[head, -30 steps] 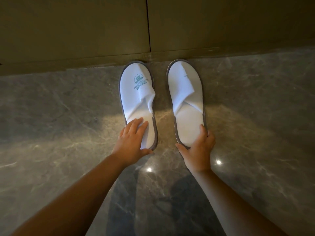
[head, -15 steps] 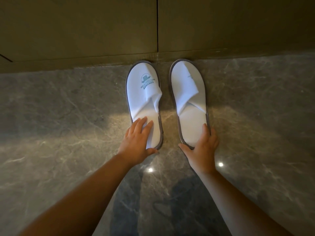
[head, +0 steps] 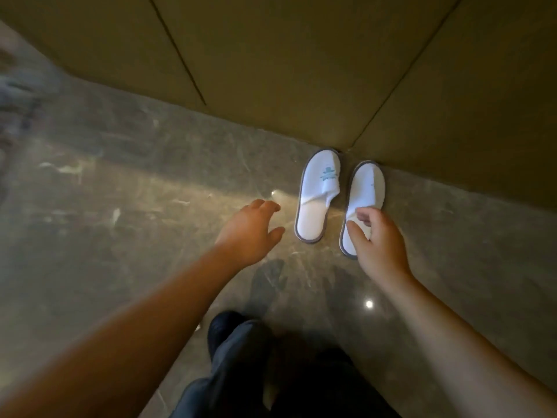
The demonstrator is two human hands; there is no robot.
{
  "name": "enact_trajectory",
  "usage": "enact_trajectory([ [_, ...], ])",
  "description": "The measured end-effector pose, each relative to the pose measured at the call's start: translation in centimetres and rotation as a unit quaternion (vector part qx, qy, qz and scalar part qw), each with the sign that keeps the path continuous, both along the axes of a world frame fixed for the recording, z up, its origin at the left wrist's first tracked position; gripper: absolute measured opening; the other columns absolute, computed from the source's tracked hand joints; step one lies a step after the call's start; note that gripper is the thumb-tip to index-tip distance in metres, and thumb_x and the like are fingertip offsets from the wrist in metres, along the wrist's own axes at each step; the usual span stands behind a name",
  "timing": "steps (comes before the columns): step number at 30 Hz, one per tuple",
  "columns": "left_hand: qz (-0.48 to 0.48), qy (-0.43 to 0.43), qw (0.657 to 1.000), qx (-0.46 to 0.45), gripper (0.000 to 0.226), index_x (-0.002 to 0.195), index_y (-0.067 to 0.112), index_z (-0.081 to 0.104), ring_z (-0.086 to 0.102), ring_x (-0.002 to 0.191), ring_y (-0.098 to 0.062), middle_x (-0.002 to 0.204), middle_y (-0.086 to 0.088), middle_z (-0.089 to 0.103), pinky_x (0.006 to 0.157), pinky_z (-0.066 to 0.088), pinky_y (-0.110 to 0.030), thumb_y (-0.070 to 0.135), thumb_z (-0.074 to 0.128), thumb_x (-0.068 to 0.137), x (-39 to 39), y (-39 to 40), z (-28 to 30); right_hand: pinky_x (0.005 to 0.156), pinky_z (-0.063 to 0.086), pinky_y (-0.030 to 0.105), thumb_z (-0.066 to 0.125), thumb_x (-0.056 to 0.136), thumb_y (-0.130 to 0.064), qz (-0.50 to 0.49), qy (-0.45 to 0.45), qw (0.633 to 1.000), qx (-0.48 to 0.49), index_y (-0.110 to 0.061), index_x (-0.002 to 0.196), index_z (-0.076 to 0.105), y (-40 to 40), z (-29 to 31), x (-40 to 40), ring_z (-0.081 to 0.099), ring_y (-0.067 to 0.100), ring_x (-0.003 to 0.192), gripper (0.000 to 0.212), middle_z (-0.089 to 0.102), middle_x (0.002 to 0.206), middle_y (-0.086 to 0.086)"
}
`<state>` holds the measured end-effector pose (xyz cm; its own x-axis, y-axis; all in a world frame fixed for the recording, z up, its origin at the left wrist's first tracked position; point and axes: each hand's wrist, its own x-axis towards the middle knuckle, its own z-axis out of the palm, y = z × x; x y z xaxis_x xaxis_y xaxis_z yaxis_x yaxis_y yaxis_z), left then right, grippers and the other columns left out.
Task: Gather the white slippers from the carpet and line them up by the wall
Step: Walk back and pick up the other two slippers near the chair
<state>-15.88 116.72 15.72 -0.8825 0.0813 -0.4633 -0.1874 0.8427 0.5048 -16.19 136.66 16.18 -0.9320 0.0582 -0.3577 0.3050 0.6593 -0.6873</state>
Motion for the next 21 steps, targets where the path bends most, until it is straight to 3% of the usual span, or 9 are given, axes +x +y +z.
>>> enact_trajectory([
  [4, 0.073, 0.024, 0.997, 0.02, 0.036, 0.119, 0.014, 0.05, 0.056, 0.104, -0.022, 0.124, -0.008, 0.056, 0.08, 0.042, -0.028, 0.029, 0.05, 0.086, 2.1, -4.5, 15.2, 0.077, 0.037, 0.023, 0.052, 0.087, -0.017, 0.067, -0.014, 0.996, -0.053, -0.01, 0.099, 0.06, -4.8, 14.5, -0.6, 0.055, 0.016, 0.093, 0.017, 0.065, 0.1, 0.005],
  [7, 0.137, 0.042, 0.989, 0.027, 0.033, 0.116, 0.014, 0.052, 0.058, 0.1, -0.02, 0.12, -0.006, 0.058, 0.08, 0.043, -0.028, 0.028, 0.05, 0.086, 3.6, -8.3, 25.8, 0.058, 0.037, 0.007, 0.051, 0.087, -0.013, 0.105, -0.003, 0.99, -0.096, -0.017, 0.086, 0.057, -8.9, 24.8, -0.7, 0.053, 0.006, 0.074, 0.007, 0.059, 0.077, -0.009],
  [10, 0.211, 0.075, 0.974, 0.037, 0.03, 0.113, 0.015, 0.054, 0.057, 0.097, -0.017, 0.115, -0.006, 0.061, 0.081, 0.043, -0.027, 0.027, 0.051, 0.086, 5.5, -12.1, 34.1, 0.057, 0.037, 0.0, 0.052, 0.086, -0.012, 0.145, 0.017, 0.981, -0.127, -0.018, 0.085, 0.055, -13.3, 33.0, -0.6, 0.051, 0.0, 0.069, 0.007, 0.054, 0.072, -0.013],
  [15, 0.307, 0.112, 0.944, 0.042, 0.028, 0.111, 0.015, 0.056, 0.051, 0.086, -0.009, 0.108, -0.004, 0.062, 0.078, 0.041, -0.024, 0.026, 0.052, 0.086, 8.9, -17.8, 43.1, 0.056, 0.038, 0.001, 0.054, 0.086, -0.012, 0.221, 0.034, 0.958, -0.18, -0.026, 0.077, 0.055, -21.0, 42.7, 0.3, 0.052, -0.014, 0.061, 0.016, 0.054, 0.068, -0.013],
  [18, 0.363, 0.132, 0.921, 0.047, 0.026, 0.108, 0.015, 0.058, 0.049, 0.082, -0.007, 0.103, -0.002, 0.062, 0.076, 0.039, -0.023, 0.025, 0.053, 0.085, 10.2, -20.4, 46.1, 0.055, 0.038, 0.004, 0.055, 0.085, -0.013, 0.244, 0.036, 0.947, -0.205, -0.032, 0.072, 0.054, -24.4, 45.8, 0.8, 0.051, -0.012, 0.058, 0.024, 0.056, 0.068, -0.012],
  [21, 0.414, 0.154, 0.895, 0.061, 0.024, 0.106, 0.015, 0.059, 0.051, 0.083, -0.008, 0.099, 0.0, 0.061, 0.077, 0.04, -0.023, 0.024, 0.053, 0.084, 10.7, -22.8, 48.2, 0.065, 0.046, 0.015, 0.053, 0.085, -0.016, 0.27, 0.008, 0.937, -0.22, -0.032, 0.076, 0.056, -27.3, 47.3, 0.9, 0.057, -0.003, 0.07, 0.019, 0.061, 0.076, -0.01],
])
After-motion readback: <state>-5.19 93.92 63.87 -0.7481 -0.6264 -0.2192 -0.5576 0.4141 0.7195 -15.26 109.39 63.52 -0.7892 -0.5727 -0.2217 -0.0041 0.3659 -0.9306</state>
